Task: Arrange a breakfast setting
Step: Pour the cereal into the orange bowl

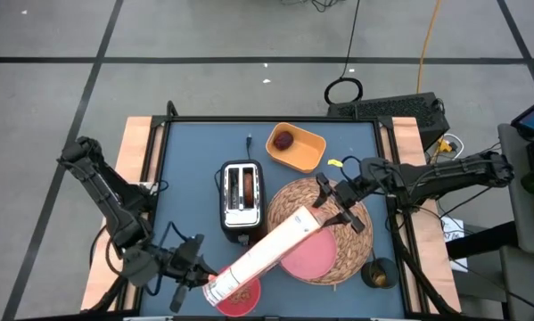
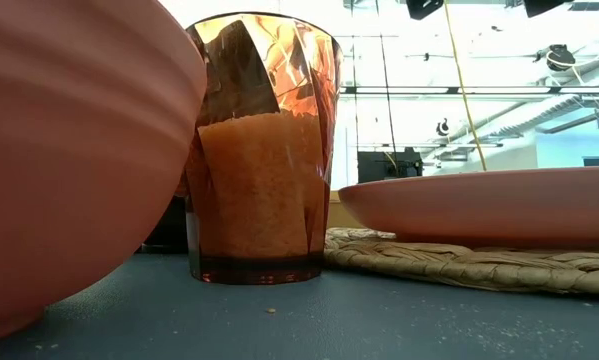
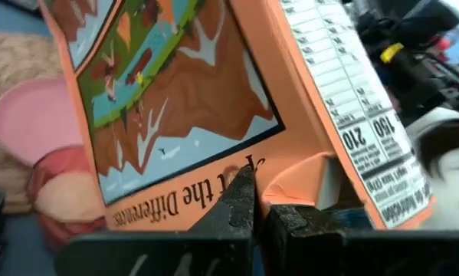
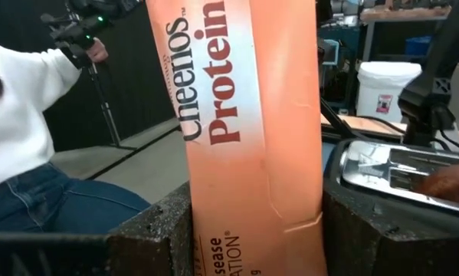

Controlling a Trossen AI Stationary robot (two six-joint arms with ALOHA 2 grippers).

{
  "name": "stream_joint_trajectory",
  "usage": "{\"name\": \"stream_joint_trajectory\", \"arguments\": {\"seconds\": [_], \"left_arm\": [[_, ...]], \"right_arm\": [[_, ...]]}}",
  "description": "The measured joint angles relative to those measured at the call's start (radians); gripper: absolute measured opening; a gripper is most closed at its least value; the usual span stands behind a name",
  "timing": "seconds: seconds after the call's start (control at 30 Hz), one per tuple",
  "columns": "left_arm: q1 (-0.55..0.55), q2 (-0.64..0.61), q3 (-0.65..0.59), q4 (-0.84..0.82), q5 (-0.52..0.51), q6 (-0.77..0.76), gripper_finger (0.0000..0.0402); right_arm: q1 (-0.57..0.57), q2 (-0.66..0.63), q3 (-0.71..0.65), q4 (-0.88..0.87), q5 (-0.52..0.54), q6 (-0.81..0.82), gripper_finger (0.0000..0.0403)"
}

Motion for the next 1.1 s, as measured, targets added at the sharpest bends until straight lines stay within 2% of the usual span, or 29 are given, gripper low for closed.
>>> {"name": "stream_joint_trajectory", "arguments": {"seconds": [0.1, 0.2, 0.27, 0.37, 0.43, 0.57, 0.77, 0.93, 1.1], "left_arm": [[0.001, 0.0, 0.0, 0.041, 0.002, -0.027, 0.0001], [-0.008, 0.0, -0.001, 0.102, 0.0, 0.068, 0.0001], [-0.013, 0.001, -0.001, 0.081, -0.008, 0.085, 0.0001], [-0.007, 0.01, -0.002, 0.013, -0.008, 0.004, 0.0001], [-0.002, 0.008, -0.002, 0.034, -0.002, -0.034, 0.0001], [-0.008, 0.008, -0.002, 0.085, 0.0, 0.057, 0.0001], [0.005, 0.005, -0.002, 0.051, 0.007, -0.016, 0.0001], [0.001, -0.001, -0.002, 0.059, 0.007, 0.076, 0.0001], [0.018, -0.002, -0.002, 0.048, 0.03, -0.016, 0.0001]], "right_arm": [[0.0, 0.0, -0.001, -0.003, -0.002, 0.0, 0.0201], [0.0, -0.001, 0.001, -0.002, -0.01, 0.001, 0.0201], [0.0, -0.001, 0.001, -0.006, -0.009, 0.001, 0.0201], [0.0, 0.0, 0.0, -0.016, 0.001, -0.002, 0.0201], [0.0, 0.001, -0.001, -0.017, 0.001, -0.002, 0.0201], [0.0, -0.001, 0.0, -0.007, -0.006, 0.001, 0.0201], [0.0, 0.0, 0.0, -0.014, -0.001, -0.002, 0.0201], [0.0, 0.0, 0.001, -0.011, -0.004, 0.001, 0.0201], [0.0, 0.0, 0.001, -0.015, 0.0, -0.001, 0.0201]]}}
